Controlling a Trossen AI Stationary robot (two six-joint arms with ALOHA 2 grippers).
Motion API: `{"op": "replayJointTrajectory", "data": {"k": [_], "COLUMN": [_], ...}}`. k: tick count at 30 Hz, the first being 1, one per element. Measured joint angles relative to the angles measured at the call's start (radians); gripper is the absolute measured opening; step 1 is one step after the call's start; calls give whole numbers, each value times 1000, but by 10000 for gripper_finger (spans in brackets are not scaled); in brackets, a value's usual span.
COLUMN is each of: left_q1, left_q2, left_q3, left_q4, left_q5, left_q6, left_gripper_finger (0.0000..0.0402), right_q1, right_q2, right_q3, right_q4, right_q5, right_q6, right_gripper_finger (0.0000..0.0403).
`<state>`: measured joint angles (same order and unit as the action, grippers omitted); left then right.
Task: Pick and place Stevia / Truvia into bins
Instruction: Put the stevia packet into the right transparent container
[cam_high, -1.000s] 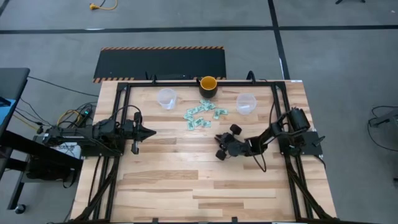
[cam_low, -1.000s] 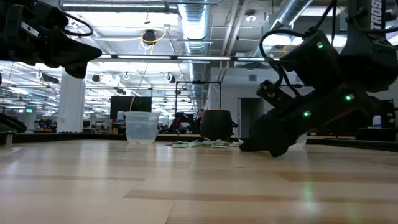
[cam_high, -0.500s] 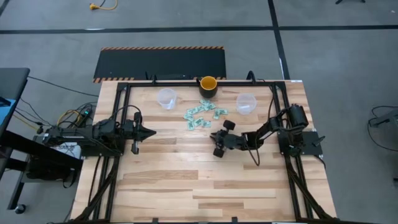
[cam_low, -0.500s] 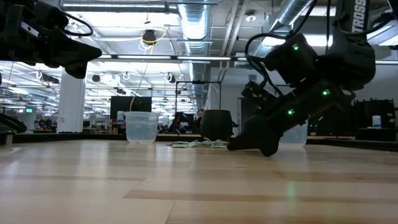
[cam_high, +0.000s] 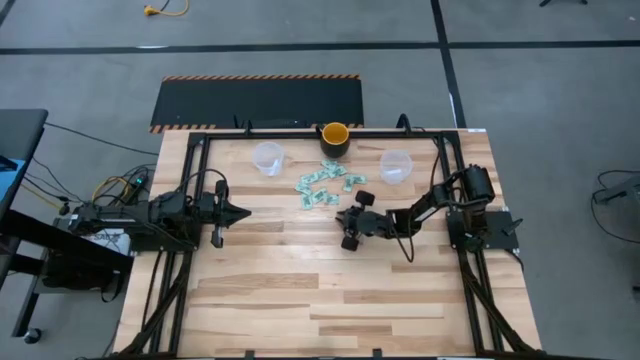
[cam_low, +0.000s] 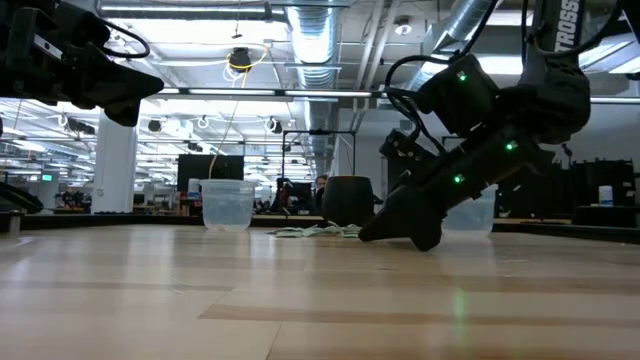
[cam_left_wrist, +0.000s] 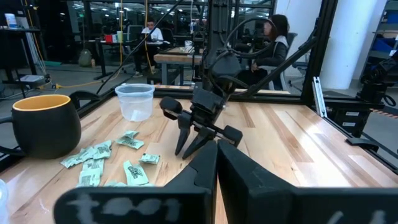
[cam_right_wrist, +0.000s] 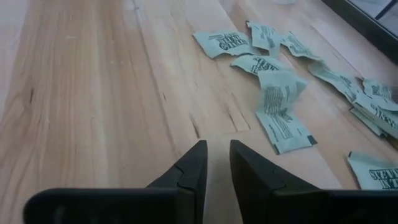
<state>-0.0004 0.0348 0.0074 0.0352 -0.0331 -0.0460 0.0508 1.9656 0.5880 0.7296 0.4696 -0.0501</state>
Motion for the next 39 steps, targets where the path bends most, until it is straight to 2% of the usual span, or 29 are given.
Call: {"op": "replayJointTrajectory", "data": {"k": [11,16,23,32,39], "left_q1": [0,0,0,0,0], "left_q2": [0,0,0,0,0], "left_q3": [0,0,0,0,0], "left_q4": [0,0,0,0,0], "left_q5": [0,0,0,0,0], "left_q6": [0,0,0,0,0], "left_gripper_finger": [0,0,0,0,0], "right_q1": [-15,-34,-67,-110,-147], "right_q2": [1,1,1,2,0], "right_q3": [0,24,82,94,93], "right_q4": [11,3,-71,-84,-97], "right_q5": [19,-18,-35,-53,-124], "right_q6": [-10,-58,-93,-88,-85], "right_gripper_finger": [161,185,185,176,177]}}
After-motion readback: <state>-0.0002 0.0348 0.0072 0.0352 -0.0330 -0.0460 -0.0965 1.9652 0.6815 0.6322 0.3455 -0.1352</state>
